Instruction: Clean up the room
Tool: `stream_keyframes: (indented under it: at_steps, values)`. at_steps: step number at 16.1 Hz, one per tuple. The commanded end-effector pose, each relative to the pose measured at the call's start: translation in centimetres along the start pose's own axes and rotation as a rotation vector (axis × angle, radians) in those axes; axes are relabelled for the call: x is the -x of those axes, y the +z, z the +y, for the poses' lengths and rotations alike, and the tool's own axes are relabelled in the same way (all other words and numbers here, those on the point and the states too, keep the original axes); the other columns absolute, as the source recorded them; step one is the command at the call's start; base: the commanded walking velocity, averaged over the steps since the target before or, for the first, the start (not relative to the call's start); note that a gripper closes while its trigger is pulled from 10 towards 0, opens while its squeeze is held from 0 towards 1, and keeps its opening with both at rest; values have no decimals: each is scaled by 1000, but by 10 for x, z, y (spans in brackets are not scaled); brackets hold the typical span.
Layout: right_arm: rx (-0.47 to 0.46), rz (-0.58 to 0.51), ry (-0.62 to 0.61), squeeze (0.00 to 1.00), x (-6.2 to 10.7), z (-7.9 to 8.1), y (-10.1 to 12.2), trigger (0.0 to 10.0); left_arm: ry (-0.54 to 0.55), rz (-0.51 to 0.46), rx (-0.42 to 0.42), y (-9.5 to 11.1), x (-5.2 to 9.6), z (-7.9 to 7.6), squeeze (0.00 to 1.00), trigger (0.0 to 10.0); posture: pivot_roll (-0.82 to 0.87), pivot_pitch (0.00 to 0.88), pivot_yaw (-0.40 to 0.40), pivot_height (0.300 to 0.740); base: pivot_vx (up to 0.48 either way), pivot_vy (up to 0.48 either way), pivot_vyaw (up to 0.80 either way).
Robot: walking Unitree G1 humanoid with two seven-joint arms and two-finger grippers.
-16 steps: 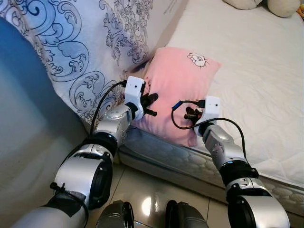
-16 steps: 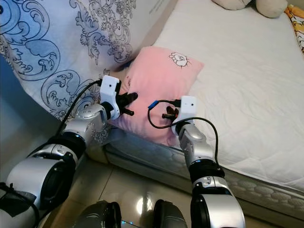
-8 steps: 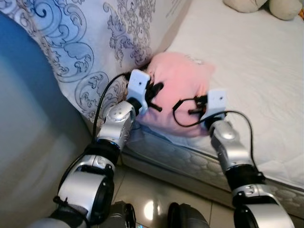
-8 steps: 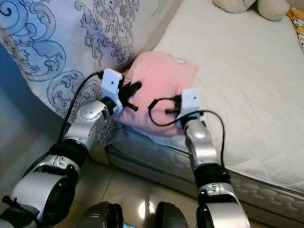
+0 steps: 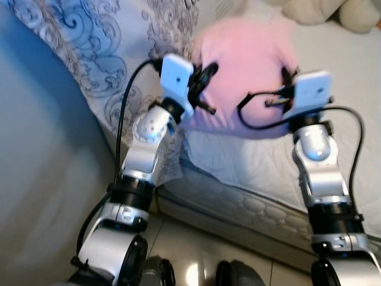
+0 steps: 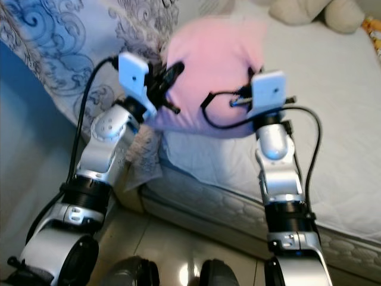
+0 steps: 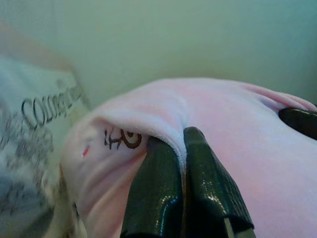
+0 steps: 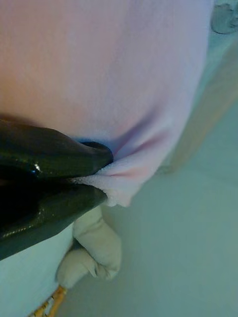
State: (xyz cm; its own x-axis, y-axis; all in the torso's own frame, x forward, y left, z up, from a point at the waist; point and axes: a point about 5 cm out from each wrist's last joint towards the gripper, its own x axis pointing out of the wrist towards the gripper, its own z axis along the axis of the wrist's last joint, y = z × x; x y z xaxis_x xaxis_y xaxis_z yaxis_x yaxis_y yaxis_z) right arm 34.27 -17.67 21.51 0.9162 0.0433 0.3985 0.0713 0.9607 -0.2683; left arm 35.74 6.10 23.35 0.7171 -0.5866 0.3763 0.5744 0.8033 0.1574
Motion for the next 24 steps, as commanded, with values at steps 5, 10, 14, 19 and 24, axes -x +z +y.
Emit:
stream_keyframes:
  at_steps: [5, 10, 14, 19, 24]
  values:
    - [11, 10, -34, 0, 4, -3, 0, 0, -67, -7, -12, 6, -5, -4, 0, 0, -41, 0, 13, 710, 434, 0, -640]
    - [-15, 24, -27, 0, 9, 1, -3, 0, -51, 22, 8, 3, -7, 0, 0, 0, -43, 0, 10, 710, 434, 0, -630]
    - [-117, 78, 38, 0, -2, 7, -8, 0, 106, 64, 39, 1, -9, 18, 0, 0, -38, 0, 8, 710, 378, 175, 0]
    - [-249, 139, 189, 0, -31, 25, -6, 0, 246, 110, 36, -3, -1, 41, 0, 0, -10, 0, -16, 710, 0, 455, 0]
    - [-287, 199, 225, 0, -32, 39, -17, 0, 216, 156, -34, -8, 0, 38, 0, 0, 22, 0, -37, 710, 0, 378, 402]
